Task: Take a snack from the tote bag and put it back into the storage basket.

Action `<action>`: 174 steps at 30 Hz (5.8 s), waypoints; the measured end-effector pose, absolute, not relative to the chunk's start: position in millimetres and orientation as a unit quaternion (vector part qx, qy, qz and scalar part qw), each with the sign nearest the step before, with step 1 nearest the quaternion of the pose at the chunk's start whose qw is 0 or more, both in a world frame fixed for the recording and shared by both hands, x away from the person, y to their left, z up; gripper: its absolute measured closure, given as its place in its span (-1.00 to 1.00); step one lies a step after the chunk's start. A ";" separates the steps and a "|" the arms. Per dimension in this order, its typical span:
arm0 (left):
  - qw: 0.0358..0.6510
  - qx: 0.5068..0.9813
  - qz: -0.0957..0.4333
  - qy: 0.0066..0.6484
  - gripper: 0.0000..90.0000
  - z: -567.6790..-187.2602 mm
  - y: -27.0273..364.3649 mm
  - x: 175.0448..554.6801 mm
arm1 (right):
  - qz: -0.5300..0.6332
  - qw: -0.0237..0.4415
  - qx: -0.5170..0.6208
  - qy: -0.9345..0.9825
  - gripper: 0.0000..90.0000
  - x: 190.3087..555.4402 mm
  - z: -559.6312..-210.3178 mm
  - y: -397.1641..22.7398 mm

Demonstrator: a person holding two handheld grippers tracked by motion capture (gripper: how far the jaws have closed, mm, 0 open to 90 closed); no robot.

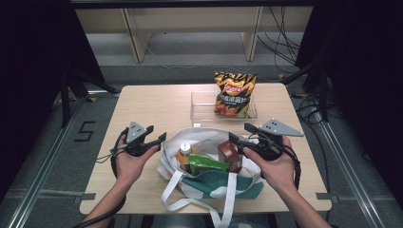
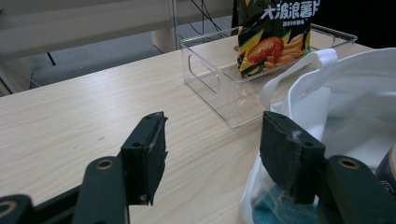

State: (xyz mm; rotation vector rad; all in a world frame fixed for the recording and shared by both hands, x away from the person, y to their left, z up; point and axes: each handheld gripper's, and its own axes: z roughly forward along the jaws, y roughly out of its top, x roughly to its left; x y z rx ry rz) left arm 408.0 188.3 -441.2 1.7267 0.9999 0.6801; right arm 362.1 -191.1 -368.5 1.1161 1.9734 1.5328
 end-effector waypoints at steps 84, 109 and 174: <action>0.494 0.713 0.281 0.411 -0.11 -439.5 189.5 408.3 | 0.515 0.239 0.356 0.743 -0.14 343.7 -395.4 -171.6; 0.493 0.713 0.282 0.412 -0.11 -439.1 189.5 408.5 | 0.556 0.233 0.363 0.710 -0.13 343.5 -356.4 -184.3; 0.494 0.711 0.281 0.414 -0.11 -440.0 189.6 409.1 | 0.584 0.295 0.370 0.659 -0.13 354.7 -297.5 -216.9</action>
